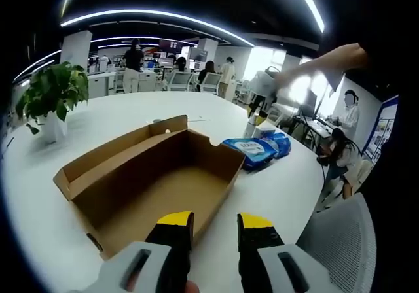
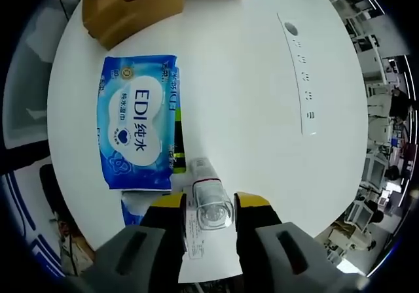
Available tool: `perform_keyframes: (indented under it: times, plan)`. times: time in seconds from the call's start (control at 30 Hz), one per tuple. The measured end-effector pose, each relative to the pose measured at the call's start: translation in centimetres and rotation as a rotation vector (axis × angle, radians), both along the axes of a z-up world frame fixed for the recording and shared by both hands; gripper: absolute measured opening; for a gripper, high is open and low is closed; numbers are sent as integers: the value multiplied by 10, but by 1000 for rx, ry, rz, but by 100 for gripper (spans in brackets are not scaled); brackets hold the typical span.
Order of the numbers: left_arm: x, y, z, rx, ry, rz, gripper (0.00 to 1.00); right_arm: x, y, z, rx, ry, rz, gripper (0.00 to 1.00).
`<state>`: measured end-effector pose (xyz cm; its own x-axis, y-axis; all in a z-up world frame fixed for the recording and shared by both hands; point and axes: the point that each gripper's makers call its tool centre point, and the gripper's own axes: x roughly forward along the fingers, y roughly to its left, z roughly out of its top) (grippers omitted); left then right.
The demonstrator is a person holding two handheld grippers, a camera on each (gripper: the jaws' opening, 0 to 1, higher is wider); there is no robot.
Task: Operate the shoe box by opening the lid, removing the specified soft item, and placing it in the target area until the item is outside and the box remains undamaged.
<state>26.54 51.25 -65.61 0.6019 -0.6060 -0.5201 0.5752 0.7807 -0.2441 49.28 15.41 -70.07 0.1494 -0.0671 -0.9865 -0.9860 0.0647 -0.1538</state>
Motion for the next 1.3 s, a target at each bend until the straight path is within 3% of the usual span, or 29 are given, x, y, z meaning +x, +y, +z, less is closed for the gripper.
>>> perform_keyframes:
  times: [0.37,0.83,1.07,1.3]
  plan:
    - [0,4,4,-7,-10,10,27,1,0,11,19,-30,-9,27]
    - [-2,0,10,-19,-25,-10,27,-9,-17,33,19,-82,-33,28]
    - [-3,5,14,-36,-30,-4,27,-12,-22,47,103,-146,-160,28]
    - [-3,5,16,-40,-36,-19,26,-23,-38,56,142,-167,-251,29]
